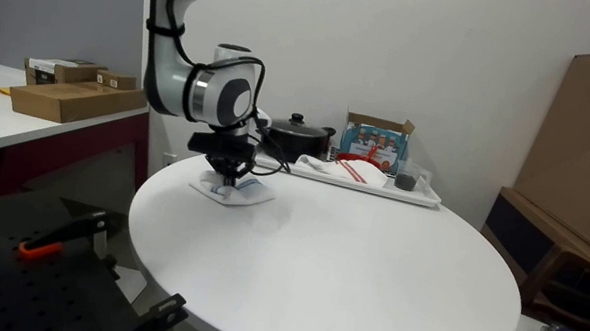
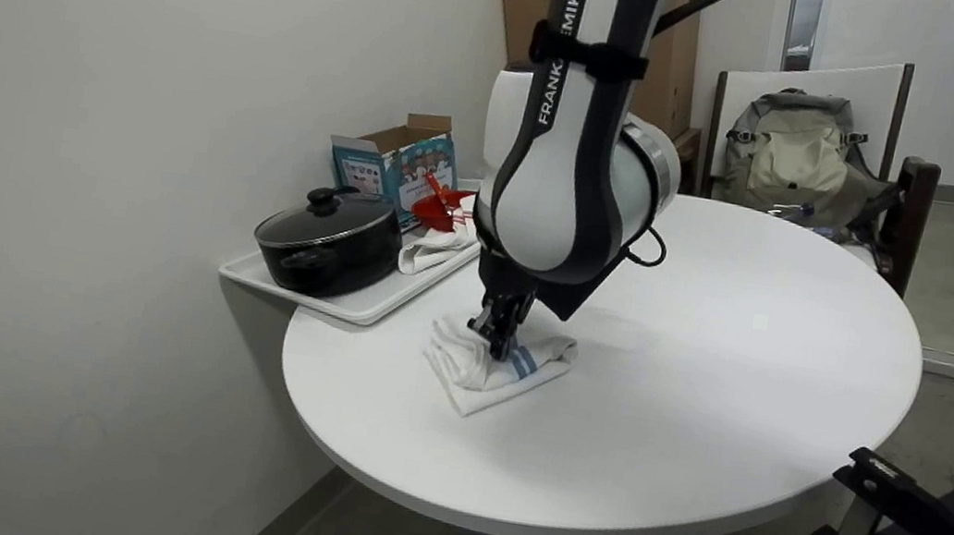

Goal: Use the white and blue cloth to wipe the table

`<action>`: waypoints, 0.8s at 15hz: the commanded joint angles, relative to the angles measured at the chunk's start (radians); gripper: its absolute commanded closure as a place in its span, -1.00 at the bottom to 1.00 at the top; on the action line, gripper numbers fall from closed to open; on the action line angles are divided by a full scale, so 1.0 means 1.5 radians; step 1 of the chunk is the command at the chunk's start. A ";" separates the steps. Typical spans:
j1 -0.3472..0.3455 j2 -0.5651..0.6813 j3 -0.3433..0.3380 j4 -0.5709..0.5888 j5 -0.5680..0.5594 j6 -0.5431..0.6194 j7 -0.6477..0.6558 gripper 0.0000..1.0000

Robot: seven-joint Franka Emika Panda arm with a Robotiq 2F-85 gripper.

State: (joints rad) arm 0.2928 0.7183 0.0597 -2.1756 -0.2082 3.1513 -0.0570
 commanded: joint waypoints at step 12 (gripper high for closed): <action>-0.078 -0.135 0.050 -0.272 -0.007 0.017 -0.074 0.99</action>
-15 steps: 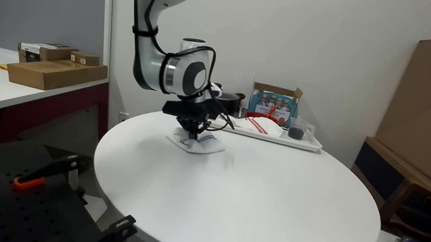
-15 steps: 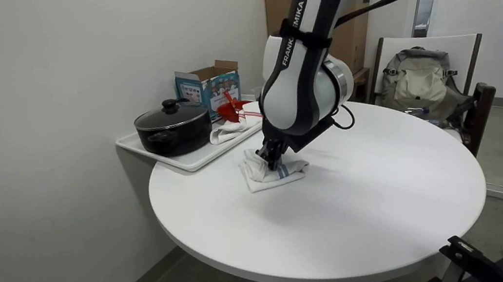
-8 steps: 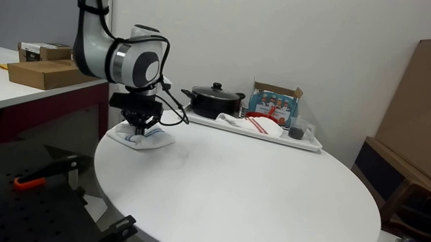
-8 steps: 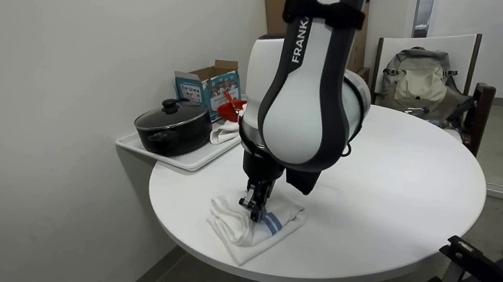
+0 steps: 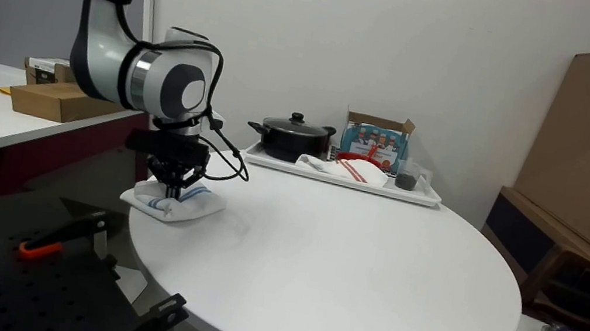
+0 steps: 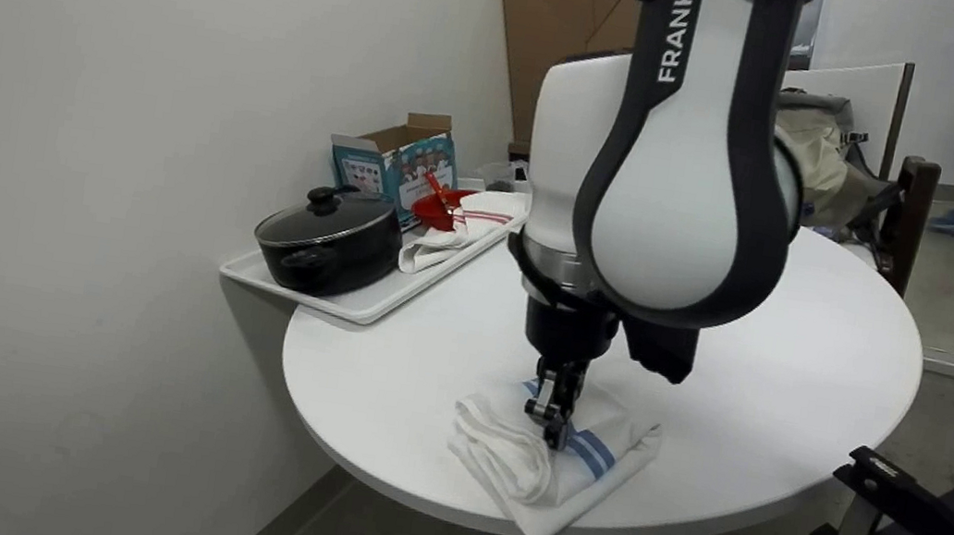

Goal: Use the white and blue cloth to wipe the table

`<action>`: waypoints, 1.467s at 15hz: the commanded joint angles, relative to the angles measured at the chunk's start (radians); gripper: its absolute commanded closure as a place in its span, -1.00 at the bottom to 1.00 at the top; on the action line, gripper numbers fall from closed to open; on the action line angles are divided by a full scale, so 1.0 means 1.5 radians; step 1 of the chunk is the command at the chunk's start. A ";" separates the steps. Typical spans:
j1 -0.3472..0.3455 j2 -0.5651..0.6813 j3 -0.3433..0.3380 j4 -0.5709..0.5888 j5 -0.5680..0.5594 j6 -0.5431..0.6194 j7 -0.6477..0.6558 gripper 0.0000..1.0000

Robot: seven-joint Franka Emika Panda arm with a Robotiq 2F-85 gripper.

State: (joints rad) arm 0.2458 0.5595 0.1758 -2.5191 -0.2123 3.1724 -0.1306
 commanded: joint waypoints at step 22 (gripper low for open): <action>-0.498 -0.024 -0.075 0.131 0.052 -0.083 -0.122 0.99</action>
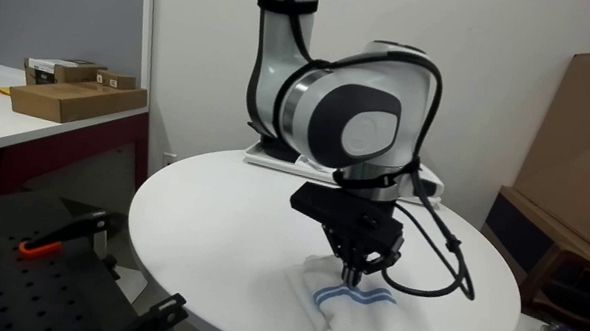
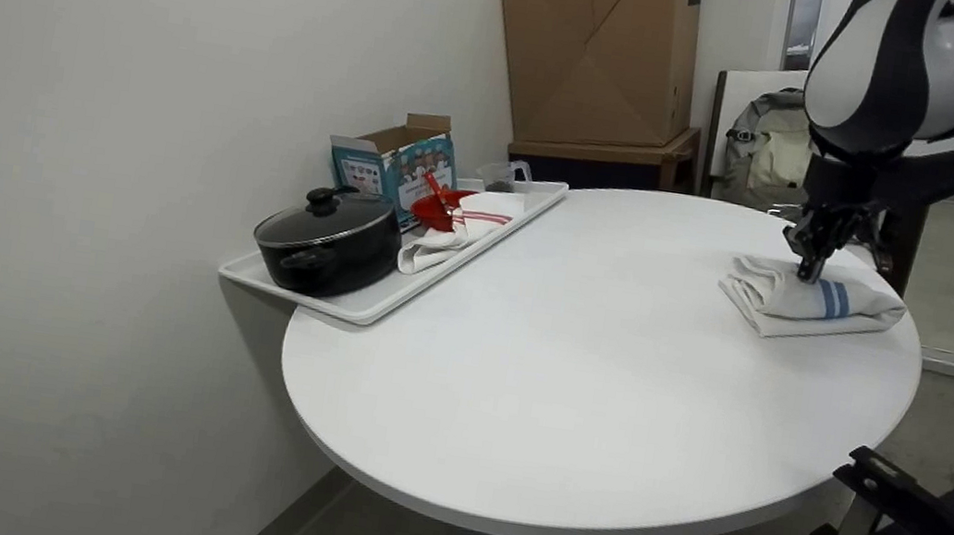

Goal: Use the white and blue cloth to wipe the table

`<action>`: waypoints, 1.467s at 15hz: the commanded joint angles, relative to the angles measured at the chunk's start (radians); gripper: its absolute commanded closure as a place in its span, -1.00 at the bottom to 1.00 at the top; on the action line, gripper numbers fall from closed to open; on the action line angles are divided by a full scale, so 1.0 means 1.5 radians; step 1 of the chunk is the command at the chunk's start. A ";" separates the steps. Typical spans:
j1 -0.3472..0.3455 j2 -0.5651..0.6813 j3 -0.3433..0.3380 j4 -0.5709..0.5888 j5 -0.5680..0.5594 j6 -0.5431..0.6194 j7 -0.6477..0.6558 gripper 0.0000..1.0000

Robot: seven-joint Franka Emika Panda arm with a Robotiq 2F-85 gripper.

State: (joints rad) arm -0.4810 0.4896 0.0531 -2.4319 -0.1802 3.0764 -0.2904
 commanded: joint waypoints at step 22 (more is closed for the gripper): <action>0.222 0.123 0.132 0.112 0.020 0.016 0.011 0.99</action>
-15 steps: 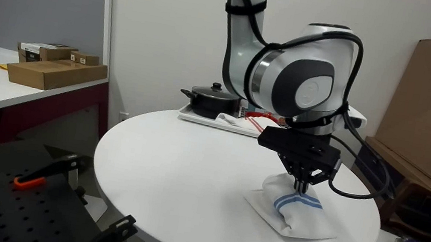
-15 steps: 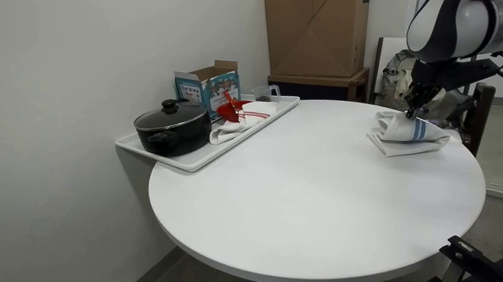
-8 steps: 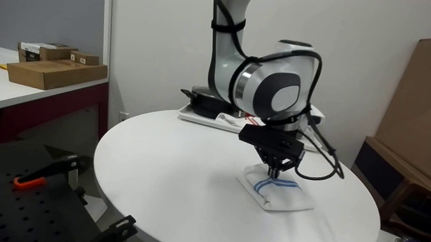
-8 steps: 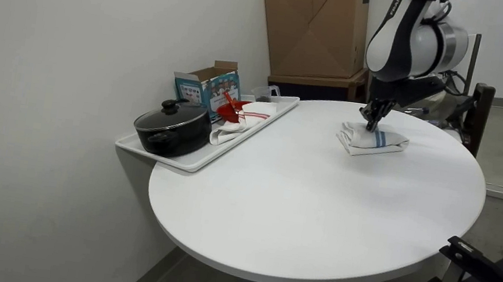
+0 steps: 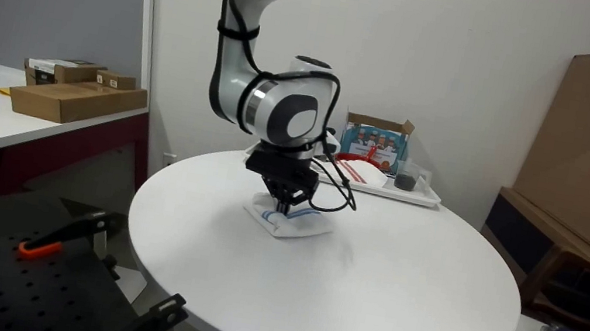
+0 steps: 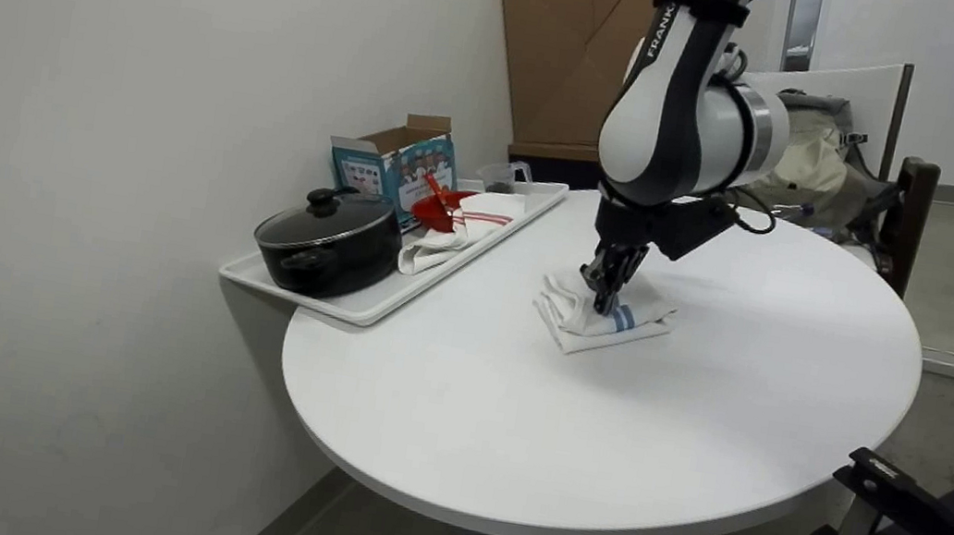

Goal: Use the white and blue cloth to wipe the table

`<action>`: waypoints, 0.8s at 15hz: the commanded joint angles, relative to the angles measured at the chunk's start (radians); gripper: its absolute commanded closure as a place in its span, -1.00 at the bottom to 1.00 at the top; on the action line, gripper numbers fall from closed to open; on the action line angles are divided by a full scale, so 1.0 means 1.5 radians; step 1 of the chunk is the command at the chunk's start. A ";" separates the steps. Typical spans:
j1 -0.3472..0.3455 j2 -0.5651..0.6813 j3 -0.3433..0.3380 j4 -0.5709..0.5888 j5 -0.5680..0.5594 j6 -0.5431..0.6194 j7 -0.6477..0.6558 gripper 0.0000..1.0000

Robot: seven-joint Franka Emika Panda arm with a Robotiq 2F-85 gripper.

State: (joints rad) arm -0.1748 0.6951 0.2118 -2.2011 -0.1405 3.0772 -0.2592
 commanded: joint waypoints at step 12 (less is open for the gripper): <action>0.134 -0.117 -0.016 -0.132 0.024 -0.020 0.079 -0.25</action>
State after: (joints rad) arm 0.0110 0.6302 0.2659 -2.3469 -0.1369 3.0936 -0.2075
